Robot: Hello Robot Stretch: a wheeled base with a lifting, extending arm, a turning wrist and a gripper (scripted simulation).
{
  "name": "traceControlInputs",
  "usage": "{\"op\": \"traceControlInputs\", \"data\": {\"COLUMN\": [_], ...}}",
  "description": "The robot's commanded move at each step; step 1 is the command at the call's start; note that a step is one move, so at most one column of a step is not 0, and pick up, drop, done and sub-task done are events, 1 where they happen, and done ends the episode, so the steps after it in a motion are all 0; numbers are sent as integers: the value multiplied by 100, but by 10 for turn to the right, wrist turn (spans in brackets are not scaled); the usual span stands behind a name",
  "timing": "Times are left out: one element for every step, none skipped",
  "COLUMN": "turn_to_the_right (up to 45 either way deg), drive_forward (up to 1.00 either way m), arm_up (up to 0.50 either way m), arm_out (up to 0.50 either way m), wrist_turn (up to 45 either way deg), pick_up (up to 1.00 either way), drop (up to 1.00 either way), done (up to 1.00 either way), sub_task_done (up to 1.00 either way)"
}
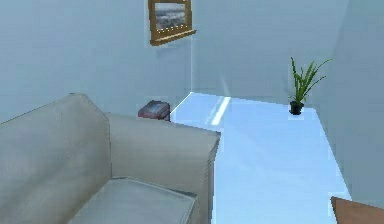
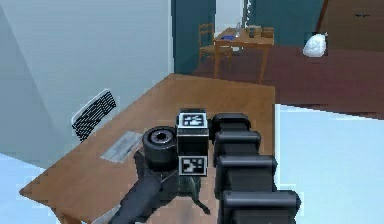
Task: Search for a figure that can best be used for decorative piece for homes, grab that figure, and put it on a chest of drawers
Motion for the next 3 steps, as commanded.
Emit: {"op": "traceControlInputs", "data": {"turn_to_the_right": [0,0,0], "drive_forward": [0,0,0], "arm_up": [0,0,0], "arm_out": [0,0,0], "wrist_turn": [450,450,450], "pick_up": [0,0,0], "drop": [0,0,0], "done": [0,0,0], "sub_task_done": [0,0,0]}}
